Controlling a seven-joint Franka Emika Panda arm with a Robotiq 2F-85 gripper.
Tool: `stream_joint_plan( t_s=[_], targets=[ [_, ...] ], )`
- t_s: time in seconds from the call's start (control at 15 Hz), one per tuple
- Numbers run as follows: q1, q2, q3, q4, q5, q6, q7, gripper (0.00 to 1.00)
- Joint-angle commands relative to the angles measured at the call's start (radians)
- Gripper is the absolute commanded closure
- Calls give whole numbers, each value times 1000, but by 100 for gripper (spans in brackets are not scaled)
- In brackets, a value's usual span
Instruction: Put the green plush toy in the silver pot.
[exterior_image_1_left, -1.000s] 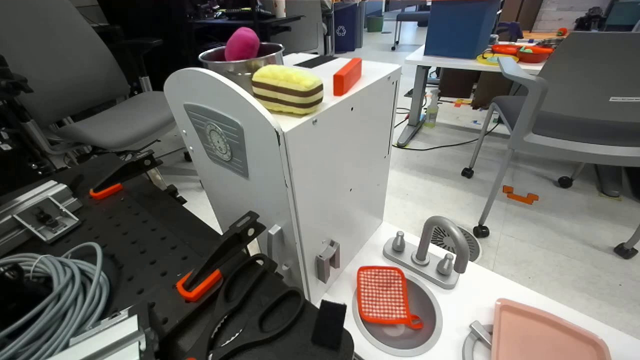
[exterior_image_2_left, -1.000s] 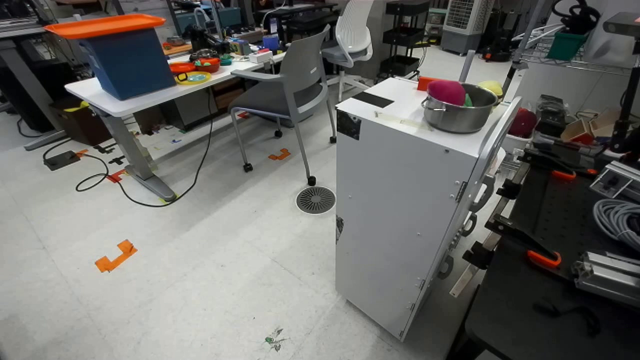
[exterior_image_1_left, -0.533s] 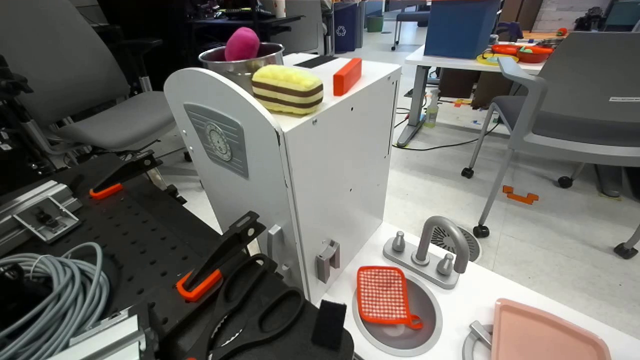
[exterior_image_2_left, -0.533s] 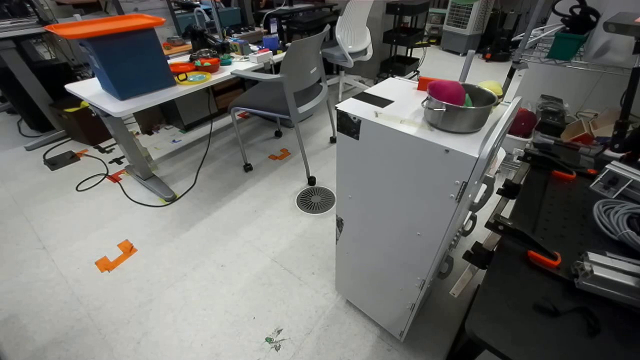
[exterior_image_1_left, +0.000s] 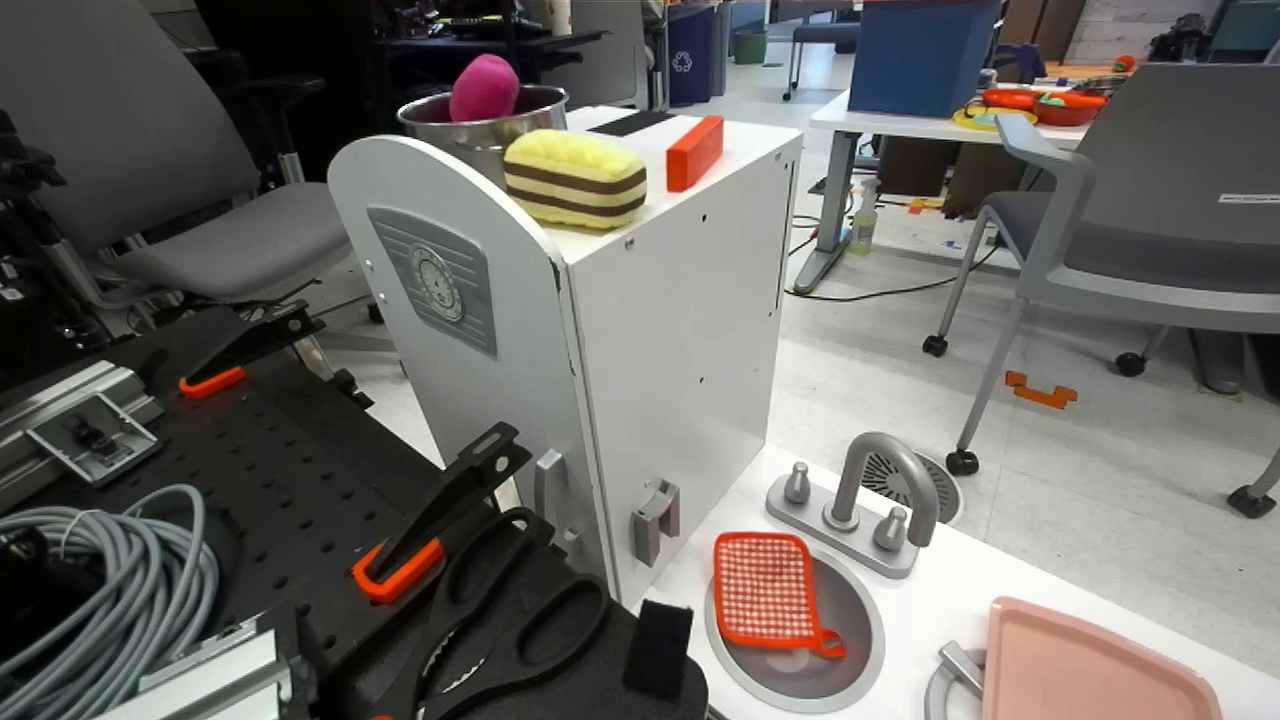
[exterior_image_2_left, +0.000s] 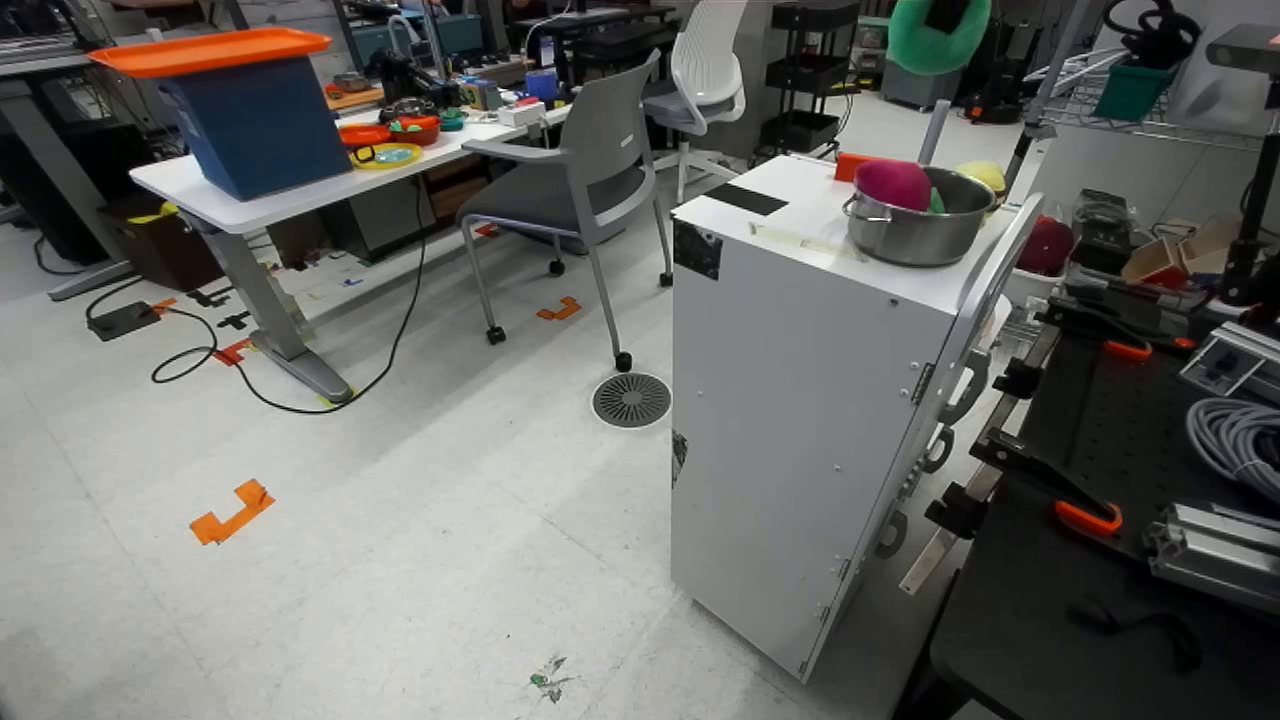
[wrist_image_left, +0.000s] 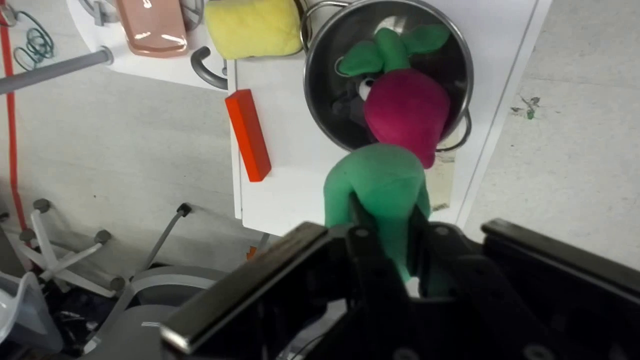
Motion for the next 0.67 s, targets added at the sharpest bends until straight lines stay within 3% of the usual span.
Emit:
stream_joint_plan(
  t_s=[0.0, 0.6],
  targets=[
    [-14, 15, 17, 15, -56, -86, 62, 96],
    [8, 46, 27, 13, -46, -184, 82, 96]
  ],
)
